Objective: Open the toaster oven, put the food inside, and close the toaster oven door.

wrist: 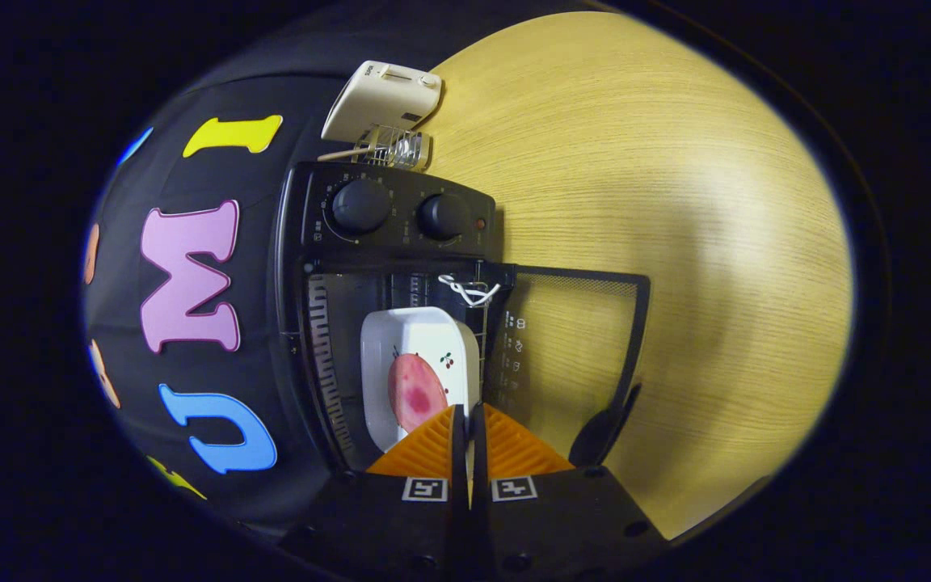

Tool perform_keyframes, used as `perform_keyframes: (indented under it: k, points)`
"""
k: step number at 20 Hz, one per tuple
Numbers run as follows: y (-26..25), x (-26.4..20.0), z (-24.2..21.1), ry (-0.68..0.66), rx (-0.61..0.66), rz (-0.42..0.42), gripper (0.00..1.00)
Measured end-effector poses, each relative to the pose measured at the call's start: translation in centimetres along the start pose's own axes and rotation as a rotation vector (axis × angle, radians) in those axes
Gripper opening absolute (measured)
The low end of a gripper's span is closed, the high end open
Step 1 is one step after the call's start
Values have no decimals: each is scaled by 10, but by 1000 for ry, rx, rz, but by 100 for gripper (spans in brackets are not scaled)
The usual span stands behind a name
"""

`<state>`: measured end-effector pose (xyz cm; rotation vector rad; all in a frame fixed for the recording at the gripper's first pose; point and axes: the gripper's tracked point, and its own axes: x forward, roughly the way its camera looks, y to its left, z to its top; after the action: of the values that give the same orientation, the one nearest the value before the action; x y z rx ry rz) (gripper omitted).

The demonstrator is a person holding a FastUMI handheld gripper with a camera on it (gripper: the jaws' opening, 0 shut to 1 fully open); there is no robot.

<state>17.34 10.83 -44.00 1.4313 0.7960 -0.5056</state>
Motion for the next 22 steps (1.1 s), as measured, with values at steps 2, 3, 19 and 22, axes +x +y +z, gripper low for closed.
perform_keyframes:
  k: [2, 3, 19, 22]
  points:
    - [2, 17, -6, -19, 7, -30, 5]
    - [3, 21, -7, -30, 5, -44, 5]
    - [-15, -24, -49, 172, -164, -35, 99]
    - [-19, -68, -68, 255, -347, 35, 99]
